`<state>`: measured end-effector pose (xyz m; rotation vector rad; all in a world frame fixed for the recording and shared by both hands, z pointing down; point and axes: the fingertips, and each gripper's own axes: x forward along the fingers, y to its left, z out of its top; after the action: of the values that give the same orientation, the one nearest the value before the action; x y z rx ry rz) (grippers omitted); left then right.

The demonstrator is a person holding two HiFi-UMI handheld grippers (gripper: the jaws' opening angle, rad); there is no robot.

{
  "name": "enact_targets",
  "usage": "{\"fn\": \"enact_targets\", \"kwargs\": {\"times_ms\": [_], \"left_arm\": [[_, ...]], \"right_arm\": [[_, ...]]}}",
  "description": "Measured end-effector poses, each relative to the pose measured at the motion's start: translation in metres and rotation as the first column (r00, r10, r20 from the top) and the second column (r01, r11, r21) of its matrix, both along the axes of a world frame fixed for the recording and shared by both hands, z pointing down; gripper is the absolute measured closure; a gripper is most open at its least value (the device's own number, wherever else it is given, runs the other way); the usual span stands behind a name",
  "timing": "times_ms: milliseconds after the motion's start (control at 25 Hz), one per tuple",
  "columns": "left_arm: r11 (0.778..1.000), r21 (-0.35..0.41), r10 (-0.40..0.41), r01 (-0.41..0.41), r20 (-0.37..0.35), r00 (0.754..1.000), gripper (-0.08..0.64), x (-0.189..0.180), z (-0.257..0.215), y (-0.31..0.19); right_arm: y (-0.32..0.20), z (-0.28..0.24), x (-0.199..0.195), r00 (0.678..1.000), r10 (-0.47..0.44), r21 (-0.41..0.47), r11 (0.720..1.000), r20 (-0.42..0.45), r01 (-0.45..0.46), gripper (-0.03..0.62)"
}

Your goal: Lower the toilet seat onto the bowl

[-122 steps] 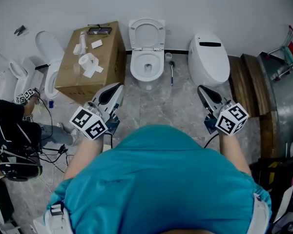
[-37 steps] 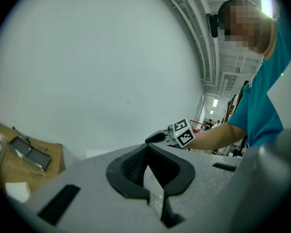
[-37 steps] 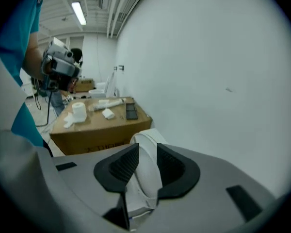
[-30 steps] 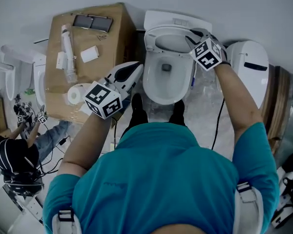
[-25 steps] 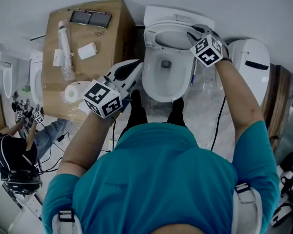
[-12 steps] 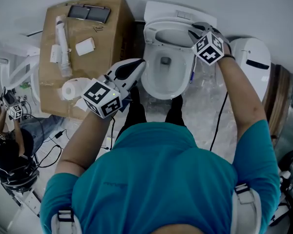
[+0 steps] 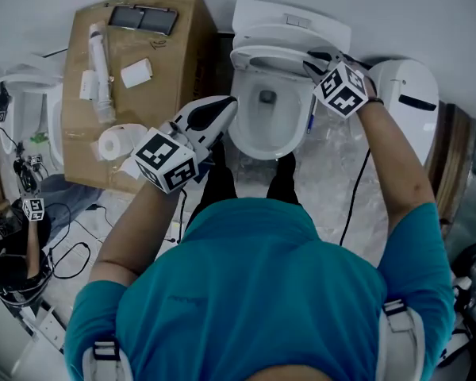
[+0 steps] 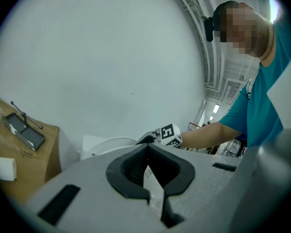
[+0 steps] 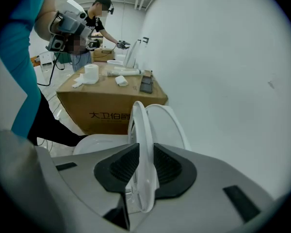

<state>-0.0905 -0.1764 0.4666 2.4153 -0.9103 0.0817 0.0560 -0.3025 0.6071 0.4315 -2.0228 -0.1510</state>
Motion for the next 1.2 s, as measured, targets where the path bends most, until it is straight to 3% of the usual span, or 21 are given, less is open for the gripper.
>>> {"fn": "enact_targets", "kwargs": {"times_ms": [240, 680, 1200], "left_arm": [[1.000, -0.005, 0.005, -0.005, -0.007, 1.000, 0.557, 0.003, 0.002, 0.007], [1.000, -0.022, -0.001, 0.001, -0.004, 1.000, 0.557, 0.004, 0.008, 0.021], [0.997, -0.077, 0.008, -0.009, -0.013, 1.000, 0.557, 0.006, 0.037, 0.039]], "right_arm": [[0.031, 0.008, -0.003, 0.998, -0.065, -0.070, 0.995, -0.006, 0.065, 0.518], [0.107, 0.045, -0.018, 0.978, -0.209, -0.191, 0.961, -0.023, 0.201, 0.555], [0.183, 0.077, -0.027, 0.962, -0.271, -0.318, 0.910, 0.027, 0.266, 0.486]]}}
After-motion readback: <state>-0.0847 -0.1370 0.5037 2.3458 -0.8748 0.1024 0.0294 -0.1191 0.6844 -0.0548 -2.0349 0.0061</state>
